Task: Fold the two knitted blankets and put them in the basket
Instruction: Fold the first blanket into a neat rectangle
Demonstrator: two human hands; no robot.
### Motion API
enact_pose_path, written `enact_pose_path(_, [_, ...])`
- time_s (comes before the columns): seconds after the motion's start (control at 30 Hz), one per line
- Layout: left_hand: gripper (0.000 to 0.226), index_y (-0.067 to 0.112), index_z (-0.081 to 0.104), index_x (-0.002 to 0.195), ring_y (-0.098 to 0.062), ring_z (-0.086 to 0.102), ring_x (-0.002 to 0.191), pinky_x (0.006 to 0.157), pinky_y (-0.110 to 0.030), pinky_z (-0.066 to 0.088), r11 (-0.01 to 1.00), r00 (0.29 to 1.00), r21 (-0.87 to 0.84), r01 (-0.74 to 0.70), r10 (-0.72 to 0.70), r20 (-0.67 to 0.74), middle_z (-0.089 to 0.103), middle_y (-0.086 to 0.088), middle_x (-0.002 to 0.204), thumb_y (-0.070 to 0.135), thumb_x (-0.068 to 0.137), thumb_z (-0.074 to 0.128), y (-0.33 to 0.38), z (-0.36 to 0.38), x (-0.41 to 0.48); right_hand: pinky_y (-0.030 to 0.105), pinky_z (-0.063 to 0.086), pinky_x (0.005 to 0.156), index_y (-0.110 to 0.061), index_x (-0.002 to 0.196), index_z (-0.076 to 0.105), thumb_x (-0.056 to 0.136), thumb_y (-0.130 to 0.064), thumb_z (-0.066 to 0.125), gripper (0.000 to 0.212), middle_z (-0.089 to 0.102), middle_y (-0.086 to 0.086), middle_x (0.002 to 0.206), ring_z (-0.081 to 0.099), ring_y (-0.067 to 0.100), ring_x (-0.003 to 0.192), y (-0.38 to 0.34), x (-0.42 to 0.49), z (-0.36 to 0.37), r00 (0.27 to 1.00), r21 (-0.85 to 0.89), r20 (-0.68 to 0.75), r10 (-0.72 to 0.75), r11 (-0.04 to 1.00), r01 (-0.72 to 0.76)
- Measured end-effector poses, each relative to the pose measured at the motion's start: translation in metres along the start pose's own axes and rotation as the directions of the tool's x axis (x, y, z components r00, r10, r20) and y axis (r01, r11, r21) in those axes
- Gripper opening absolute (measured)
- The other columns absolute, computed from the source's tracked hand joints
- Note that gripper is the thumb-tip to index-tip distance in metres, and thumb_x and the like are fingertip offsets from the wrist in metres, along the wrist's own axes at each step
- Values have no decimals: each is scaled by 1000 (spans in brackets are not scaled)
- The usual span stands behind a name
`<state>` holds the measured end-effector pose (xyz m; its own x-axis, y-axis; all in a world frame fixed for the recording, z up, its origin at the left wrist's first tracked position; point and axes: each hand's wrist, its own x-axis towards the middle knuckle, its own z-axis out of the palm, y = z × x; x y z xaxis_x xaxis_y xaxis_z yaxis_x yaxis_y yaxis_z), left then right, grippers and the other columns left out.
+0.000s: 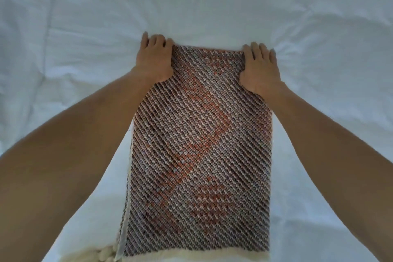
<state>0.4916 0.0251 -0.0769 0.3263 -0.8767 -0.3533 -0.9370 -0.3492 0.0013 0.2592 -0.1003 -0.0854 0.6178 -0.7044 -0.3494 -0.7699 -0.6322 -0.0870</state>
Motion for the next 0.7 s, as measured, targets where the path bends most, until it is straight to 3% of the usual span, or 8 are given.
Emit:
enact_pose_path(0.1, [54,0,42,130,-40,36,124,116,-47,15,995,1000,92,-27,26,11,42,-24,128,11,78,55,-3,-13,2,50,10,116,-1,142,25,82,-17,54,68,34,27,139,28,42,132,-2,3,-11,1000,-78,22,-5,997,7])
enact_pose_path(0.17, [42,-3,51,116,-40,41,115,110,-46,26,992,998,120,-43,47,-31,44,-23,121,9,77,57,-4,-19,-1,50,20,111,3,131,39,80,-11,57,56,43,29,128,36,44,122,-2,2,-21,999,-129,-37,-26,991,21])
enact_pose_path(0.27, [36,-3,53,108,-40,44,110,107,-43,29,994,991,72,-79,86,-99,47,-23,116,9,75,60,-5,-29,-9,47,34,96,3,113,52,77,-8,59,38,48,26,117,43,41,110,0,-7,-36,988,-158,-128,-82,985,62])
enact_pose_path(0.33, [25,3,49,97,-36,48,99,92,-41,38,995,988,-18,-102,99,-116,52,-20,107,9,75,58,-6,-37,-19,45,36,91,3,107,54,76,-12,63,35,51,24,113,45,39,106,2,-16,-45,979,-132,-164,-124,986,103])
enact_pose_path(0.43, [21,6,44,93,-26,40,76,70,-37,33,991,981,-71,-112,99,-166,53,-19,93,11,76,54,-7,-47,-38,44,39,86,2,102,54,78,-18,64,32,56,22,103,51,36,97,3,-36,-57,966,-78,-205,-160,986,146])
enact_pose_path(0.53, [31,1,47,103,-24,36,74,68,-37,33,993,963,-26,-115,105,-248,53,-19,90,15,77,54,-8,-48,-65,41,39,77,0,100,50,81,-19,63,29,55,20,95,51,34,88,0,-62,-67,953,-15,-251,-168,985,170])
enact_pose_path(0.7, [30,0,48,97,-24,35,75,70,-41,35,994,932,-5,-105,96,-350,51,-19,88,21,77,55,-2,-53,-122,44,40,75,1,105,51,80,-20,61,34,53,21,95,50,34,86,-9,-114,-73,927,-72,-315,-206,979,193])
